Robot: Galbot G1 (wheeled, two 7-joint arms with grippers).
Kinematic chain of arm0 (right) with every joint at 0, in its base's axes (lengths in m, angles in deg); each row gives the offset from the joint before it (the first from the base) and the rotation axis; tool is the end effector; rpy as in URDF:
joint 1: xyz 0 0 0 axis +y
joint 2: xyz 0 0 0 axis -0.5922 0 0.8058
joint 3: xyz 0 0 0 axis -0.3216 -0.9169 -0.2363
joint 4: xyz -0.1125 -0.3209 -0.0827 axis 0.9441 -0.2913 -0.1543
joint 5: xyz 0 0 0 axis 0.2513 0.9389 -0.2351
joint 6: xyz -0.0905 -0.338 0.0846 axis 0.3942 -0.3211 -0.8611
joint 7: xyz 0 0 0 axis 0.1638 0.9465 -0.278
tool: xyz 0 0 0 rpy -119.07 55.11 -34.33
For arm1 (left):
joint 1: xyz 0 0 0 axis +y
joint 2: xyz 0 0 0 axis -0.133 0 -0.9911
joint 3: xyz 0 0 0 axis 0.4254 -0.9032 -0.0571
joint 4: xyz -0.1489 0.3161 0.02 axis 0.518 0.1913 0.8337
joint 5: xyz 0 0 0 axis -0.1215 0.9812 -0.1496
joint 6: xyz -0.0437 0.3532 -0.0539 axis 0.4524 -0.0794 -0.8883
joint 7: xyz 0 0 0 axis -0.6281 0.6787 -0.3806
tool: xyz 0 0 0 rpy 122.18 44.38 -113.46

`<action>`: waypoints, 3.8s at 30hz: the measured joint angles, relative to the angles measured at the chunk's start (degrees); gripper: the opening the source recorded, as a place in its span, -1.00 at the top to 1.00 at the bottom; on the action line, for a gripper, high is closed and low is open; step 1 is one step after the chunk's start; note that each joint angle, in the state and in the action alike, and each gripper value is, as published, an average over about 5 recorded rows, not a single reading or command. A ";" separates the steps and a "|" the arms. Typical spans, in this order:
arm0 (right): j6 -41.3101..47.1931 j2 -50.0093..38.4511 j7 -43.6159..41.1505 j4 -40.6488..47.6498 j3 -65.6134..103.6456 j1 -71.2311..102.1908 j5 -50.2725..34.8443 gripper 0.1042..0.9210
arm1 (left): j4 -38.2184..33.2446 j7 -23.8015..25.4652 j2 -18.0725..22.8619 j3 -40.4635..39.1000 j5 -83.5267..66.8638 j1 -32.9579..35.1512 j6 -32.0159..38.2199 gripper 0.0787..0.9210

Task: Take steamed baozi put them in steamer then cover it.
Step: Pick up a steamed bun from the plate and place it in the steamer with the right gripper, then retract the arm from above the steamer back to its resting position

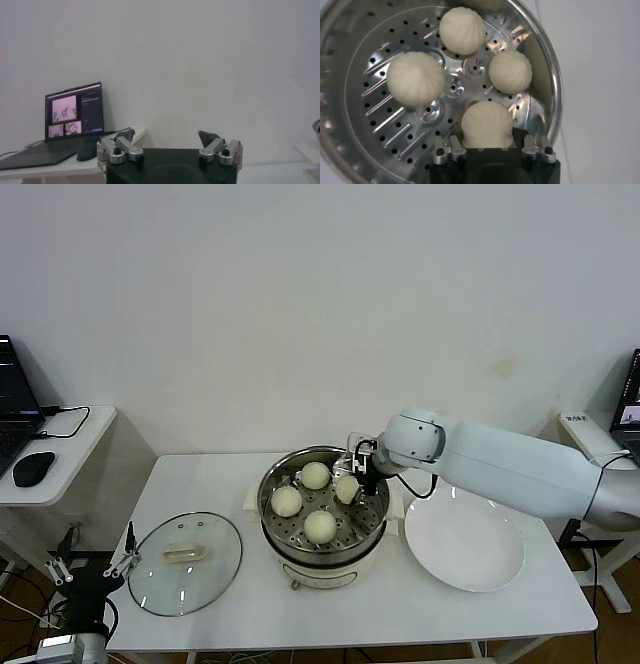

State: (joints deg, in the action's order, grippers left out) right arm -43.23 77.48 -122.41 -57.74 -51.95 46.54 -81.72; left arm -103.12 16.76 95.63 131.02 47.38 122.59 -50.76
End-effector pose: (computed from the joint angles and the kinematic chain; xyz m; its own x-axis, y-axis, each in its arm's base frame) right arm 0.5031 0.0659 -0.1230 -0.3205 -0.2851 0.9033 -0.9473 0.0943 -0.3063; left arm 0.1468 0.1188 -0.2695 -0.9629 -0.2646 -0.0528 -0.2697 0.9370 0.2221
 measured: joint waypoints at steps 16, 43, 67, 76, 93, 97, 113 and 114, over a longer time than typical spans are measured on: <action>0.08 -2.86 1.93 -4.37 3.86 0.07 -2.88 -0.76 | 0.07 0.07 0.07 -0.14 -0.03 -0.29 -0.17 -0.77; -33.61 -6.07 27.09 -17.89 62.35 60.88 4.98 -0.76 | 1.06 0.14 0.28 -4.36 5.48 -2.43 -1.97 -0.77; -51.00 22.75 29.08 -24.05 109.40 106.41 18.30 -0.76 | 14.65 3.15 -4.04 -7.43 58.17 -5.20 0.17 -0.77; -52.20 27.17 31.05 -24.62 115.61 111.15 19.56 -0.76 | 18.32 4.28 -4.23 -8.97 72.87 -5.40 -1.35 -0.77; -53.32 31.44 31.56 -25.38 120.15 115.29 21.14 -0.76 | 30.03 6.34 -6.15 -13.37 79.11 -16.62 -1.87 -0.77; -53.59 31.98 31.55 -25.31 120.75 115.82 21.38 -0.76 | 32.91 6.52 -6.40 -14.23 79.35 -19.80 -1.95 -0.77; -53.98 32.66 31.34 -24.56 121.22 116.14 22.03 -0.76 | 41.04 6.84 -6.57 -15.88 78.50 -27.93 -1.98 -0.71; -54.00 32.67 31.33 -24.54 121.19 116.16 22.06 -0.76 | 41.41 6.83 -6.55 -15.91 78.34 -28.15 -1.95 -0.68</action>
State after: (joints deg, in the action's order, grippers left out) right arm -97.22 110.15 -91.08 -82.28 69.24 162.70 -59.66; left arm -61.71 23.60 89.08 115.11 125.72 94.44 -52.71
